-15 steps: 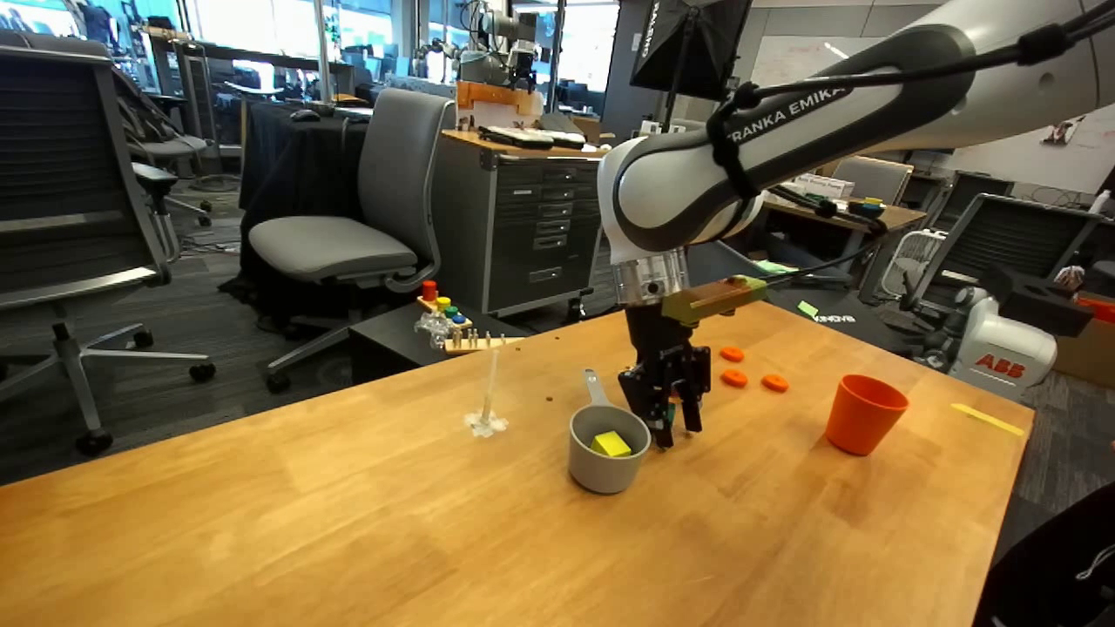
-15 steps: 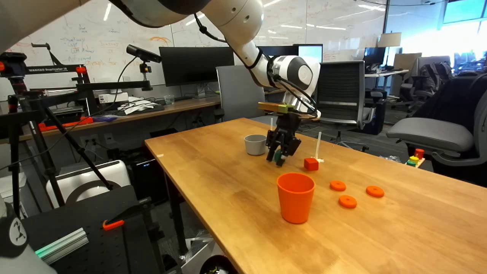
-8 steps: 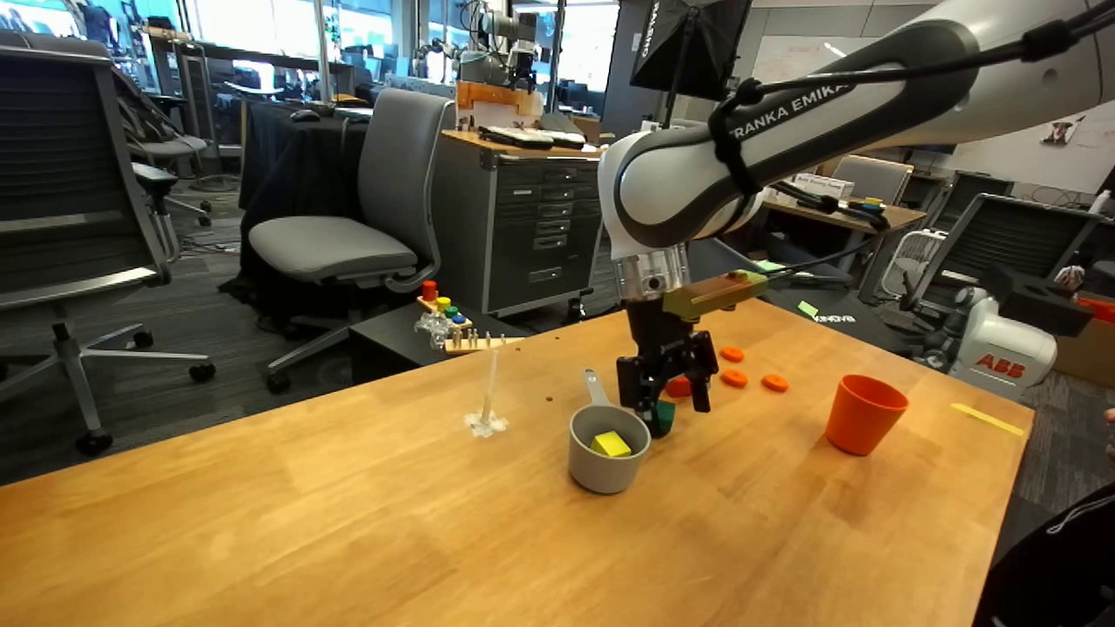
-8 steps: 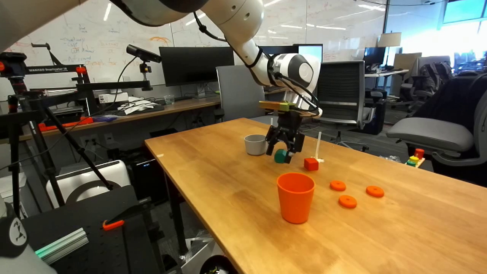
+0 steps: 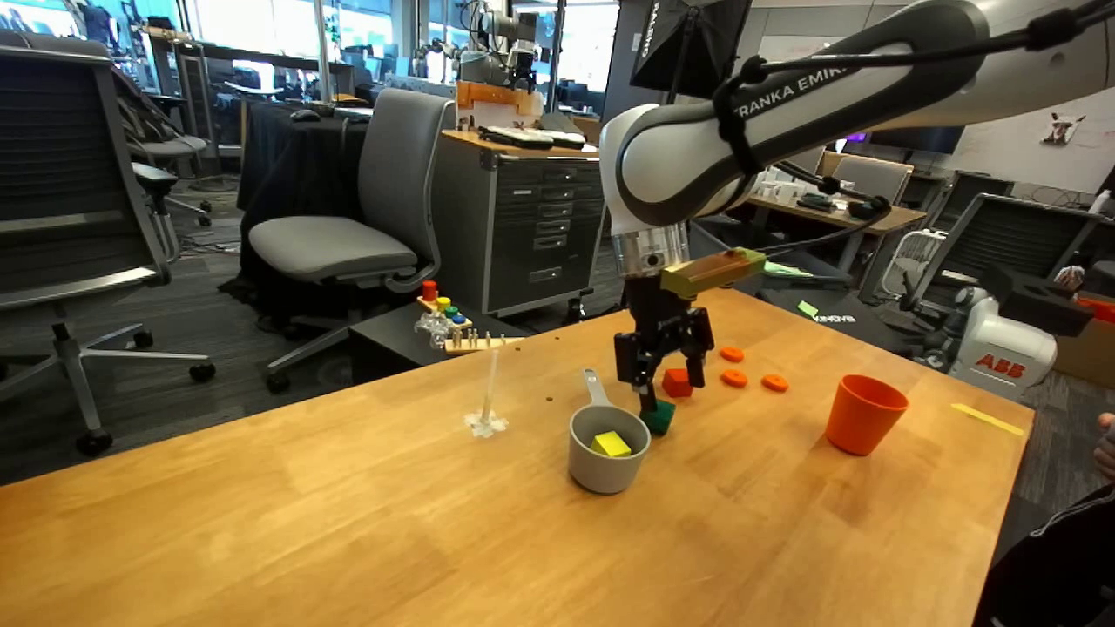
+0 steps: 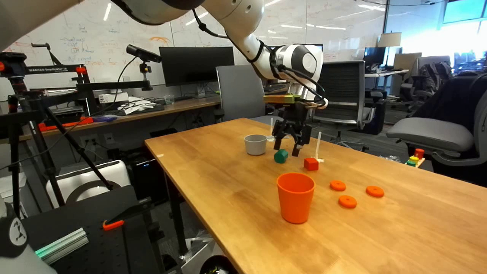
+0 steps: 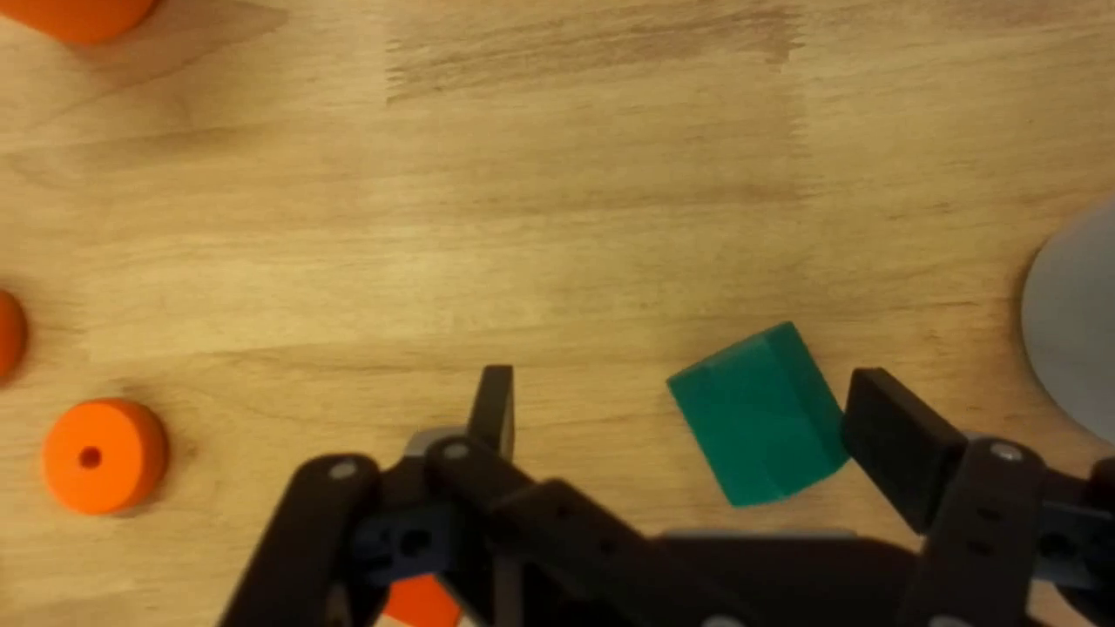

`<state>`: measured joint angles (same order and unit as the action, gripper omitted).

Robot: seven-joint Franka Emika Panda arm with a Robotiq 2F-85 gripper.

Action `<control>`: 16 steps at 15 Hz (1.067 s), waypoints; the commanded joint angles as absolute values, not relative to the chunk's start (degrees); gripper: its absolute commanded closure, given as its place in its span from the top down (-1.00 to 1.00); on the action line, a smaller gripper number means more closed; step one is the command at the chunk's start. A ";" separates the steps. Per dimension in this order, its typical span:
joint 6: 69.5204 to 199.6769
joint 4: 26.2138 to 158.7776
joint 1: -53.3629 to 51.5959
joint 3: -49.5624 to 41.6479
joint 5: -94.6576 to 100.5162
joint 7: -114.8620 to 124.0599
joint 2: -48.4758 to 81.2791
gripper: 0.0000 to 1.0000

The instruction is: Put the yellow, green and orange objects in the scoop

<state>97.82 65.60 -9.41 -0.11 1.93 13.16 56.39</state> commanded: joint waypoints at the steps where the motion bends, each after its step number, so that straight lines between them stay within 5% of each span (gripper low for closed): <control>1: 98.07 64.11 -10.33 -0.69 3.44 13.59 56.48 0.32; 2: 98.41 64.07 -10.23 -0.50 3.17 13.49 56.63 0.12; 3: 98.73 64.08 -10.14 -0.37 2.94 13.39 56.74 0.19; 4: 98.98 64.12 -9.92 -0.15 2.51 13.29 56.92 0.51; 8: 99.69 64.71 -8.84 0.41 0.91 13.20 57.37 0.96; 10: 99.74 65.19 -8.39 0.46 0.17 13.29 57.39 1.00; 12: 99.94 65.92 -7.83 0.54 -0.58 13.26 57.03 0.49; 16: 100.11 67.00 -6.16 1.07 -3.33 13.18 56.21 -0.05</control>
<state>99.36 65.55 -7.78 -0.01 -0.95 13.15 57.54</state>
